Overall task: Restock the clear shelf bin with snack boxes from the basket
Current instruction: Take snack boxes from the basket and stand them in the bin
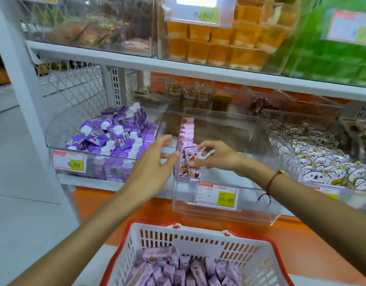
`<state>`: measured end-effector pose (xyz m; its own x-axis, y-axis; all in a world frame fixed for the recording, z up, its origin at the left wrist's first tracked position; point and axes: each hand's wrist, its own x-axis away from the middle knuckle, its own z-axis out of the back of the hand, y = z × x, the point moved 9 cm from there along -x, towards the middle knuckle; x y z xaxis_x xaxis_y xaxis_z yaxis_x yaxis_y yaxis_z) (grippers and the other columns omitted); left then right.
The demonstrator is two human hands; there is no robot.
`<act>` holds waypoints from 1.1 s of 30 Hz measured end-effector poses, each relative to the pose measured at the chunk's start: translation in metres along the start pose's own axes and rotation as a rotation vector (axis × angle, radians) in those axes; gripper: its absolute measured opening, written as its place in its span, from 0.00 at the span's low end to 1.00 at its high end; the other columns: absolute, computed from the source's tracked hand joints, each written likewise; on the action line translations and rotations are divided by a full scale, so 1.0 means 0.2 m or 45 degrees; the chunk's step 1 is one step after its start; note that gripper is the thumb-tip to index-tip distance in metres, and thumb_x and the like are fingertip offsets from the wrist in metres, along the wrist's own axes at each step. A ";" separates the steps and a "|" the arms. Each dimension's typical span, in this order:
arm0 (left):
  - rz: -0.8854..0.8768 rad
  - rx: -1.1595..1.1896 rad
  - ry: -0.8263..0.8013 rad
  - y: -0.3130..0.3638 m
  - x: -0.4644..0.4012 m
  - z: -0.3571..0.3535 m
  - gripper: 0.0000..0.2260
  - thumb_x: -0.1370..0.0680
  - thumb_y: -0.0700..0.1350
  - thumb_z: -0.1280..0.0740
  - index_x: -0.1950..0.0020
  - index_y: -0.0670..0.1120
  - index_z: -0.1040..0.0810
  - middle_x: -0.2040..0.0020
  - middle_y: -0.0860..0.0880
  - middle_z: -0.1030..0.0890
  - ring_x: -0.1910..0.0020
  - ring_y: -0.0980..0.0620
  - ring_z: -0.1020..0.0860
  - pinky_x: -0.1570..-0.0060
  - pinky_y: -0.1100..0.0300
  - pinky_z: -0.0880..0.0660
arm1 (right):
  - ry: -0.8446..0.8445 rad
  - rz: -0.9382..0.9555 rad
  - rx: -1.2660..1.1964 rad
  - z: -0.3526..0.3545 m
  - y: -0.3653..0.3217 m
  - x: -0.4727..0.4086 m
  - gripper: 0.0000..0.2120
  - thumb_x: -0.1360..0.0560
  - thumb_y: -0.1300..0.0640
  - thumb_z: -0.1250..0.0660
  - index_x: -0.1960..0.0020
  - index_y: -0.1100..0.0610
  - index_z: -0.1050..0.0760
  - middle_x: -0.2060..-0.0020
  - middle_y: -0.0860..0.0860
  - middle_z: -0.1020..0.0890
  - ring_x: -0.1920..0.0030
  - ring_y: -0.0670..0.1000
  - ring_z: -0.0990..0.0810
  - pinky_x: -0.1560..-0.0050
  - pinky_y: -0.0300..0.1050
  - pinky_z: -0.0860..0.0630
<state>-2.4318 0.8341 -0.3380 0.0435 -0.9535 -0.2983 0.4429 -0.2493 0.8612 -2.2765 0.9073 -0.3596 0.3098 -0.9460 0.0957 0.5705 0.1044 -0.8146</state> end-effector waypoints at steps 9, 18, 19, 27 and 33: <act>0.073 0.378 -0.176 -0.01 0.05 -0.05 0.11 0.20 0.42 0.39 0.46 0.59 0.28 0.48 0.65 0.25 0.56 0.67 0.22 0.57 0.65 0.21 | -0.084 -0.266 -0.231 -0.13 -0.02 0.00 0.28 0.32 0.64 0.24 0.37 0.59 0.34 0.49 0.58 0.19 0.60 0.51 0.17 0.58 0.39 0.19; 0.127 0.379 -0.160 -0.02 0.05 -0.04 0.15 0.20 0.42 0.40 0.33 0.49 0.30 0.43 0.56 0.26 0.52 0.62 0.24 0.55 0.65 0.23 | -0.081 -0.261 -0.249 -0.11 -0.02 0.01 0.19 0.32 0.65 0.25 0.47 0.59 0.30 0.56 0.56 0.17 0.62 0.50 0.16 0.65 0.36 0.19; 0.128 0.367 -0.159 -0.02 0.05 -0.04 0.15 0.19 0.42 0.40 0.32 0.49 0.30 0.42 0.56 0.27 0.52 0.61 0.24 0.56 0.65 0.23 | -0.104 -0.256 -0.234 -0.12 -0.02 0.01 0.18 0.32 0.64 0.25 0.47 0.58 0.30 0.54 0.56 0.17 0.61 0.50 0.16 0.63 0.36 0.19; 0.126 0.423 -0.142 -0.03 0.06 -0.04 0.09 0.20 0.43 0.39 0.42 0.54 0.28 0.43 0.56 0.25 0.51 0.61 0.24 0.53 0.62 0.23 | -0.072 -0.081 0.151 -0.02 -0.11 0.08 0.24 0.29 0.56 0.27 0.37 0.56 0.32 0.52 0.52 0.19 0.55 0.49 0.19 0.57 0.39 0.21; -0.105 0.030 0.216 -0.03 0.13 0.12 0.03 0.23 0.53 0.36 0.50 0.59 0.25 0.54 0.66 0.22 0.56 0.64 0.23 0.57 0.69 0.27 | 0.410 0.723 0.362 0.07 -0.44 0.53 0.10 0.28 0.53 0.28 0.48 0.52 0.23 0.63 0.44 0.22 0.65 0.45 0.23 0.63 0.33 0.28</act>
<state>-2.4548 0.8060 -0.3405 0.1595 -0.8877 -0.4318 0.4304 -0.3311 0.8397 -2.2834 0.8028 -0.2688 0.4029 -0.7607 -0.5089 0.5775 0.6427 -0.5035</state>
